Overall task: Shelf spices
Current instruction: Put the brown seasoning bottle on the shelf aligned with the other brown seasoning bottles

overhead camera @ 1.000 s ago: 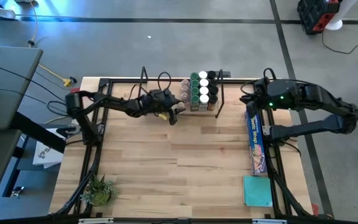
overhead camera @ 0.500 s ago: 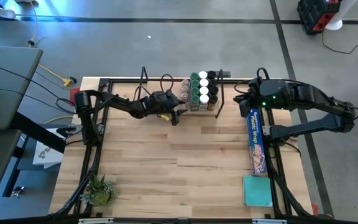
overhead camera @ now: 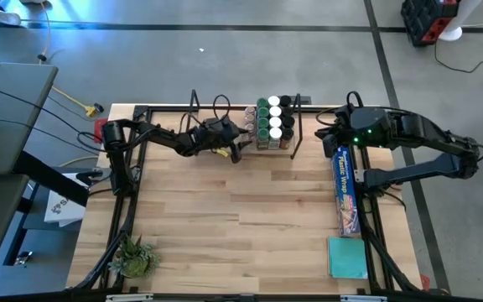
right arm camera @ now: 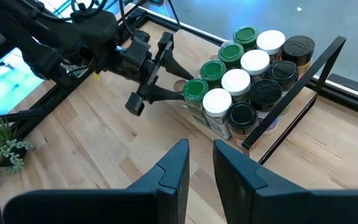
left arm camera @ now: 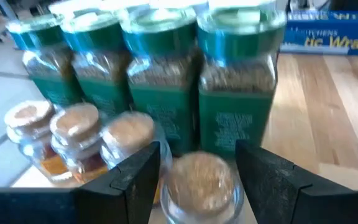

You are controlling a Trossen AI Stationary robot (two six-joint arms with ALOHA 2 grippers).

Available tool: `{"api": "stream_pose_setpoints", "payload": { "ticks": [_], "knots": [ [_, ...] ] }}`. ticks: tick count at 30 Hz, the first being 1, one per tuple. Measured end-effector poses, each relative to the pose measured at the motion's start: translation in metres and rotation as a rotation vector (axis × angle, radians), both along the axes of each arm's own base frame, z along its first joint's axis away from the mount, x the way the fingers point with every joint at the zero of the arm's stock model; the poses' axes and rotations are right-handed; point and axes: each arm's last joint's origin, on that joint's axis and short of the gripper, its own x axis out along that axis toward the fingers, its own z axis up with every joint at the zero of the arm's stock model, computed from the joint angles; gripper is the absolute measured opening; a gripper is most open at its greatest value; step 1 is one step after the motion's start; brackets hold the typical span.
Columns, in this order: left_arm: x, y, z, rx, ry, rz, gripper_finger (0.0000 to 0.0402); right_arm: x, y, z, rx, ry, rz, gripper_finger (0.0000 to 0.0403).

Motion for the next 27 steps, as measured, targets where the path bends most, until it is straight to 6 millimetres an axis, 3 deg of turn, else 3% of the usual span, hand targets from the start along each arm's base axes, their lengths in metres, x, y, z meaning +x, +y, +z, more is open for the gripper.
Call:
{"api": "stream_pose_setpoints", "payload": {
  "ticks": [8, 12, 19, 23, 27],
  "knots": [
    [0.008, -0.003, 0.012, 0.0, -0.036, -0.061, 0.0207, 0.0, 0.0, 0.0, 0.003, -0.002, -0.003, 0.0066],
    [0.012, -0.009, 0.034, -0.002, -0.052, -0.09, 0.0207, 0.0, 0.0, 0.0, 0.003, -0.002, -0.003, 0.0066],
    [-0.021, -0.019, 0.084, -0.129, 0.033, -0.04, 0.0194, 0.0, 0.0, 0.0, 0.004, -0.003, -0.004, 0.0066],
    [-0.04, -0.007, 0.073, -0.256, 0.184, 0.064, 0.0149, 0.0, 0.0, 0.0, -0.007, 0.0, -0.014, 0.0066],
    [-0.039, 0.004, 0.049, -0.338, 0.244, 0.123, 0.0088, -0.001, -0.001, 0.0, -0.032, 0.006, -0.028, 0.0066]
  ]
}}
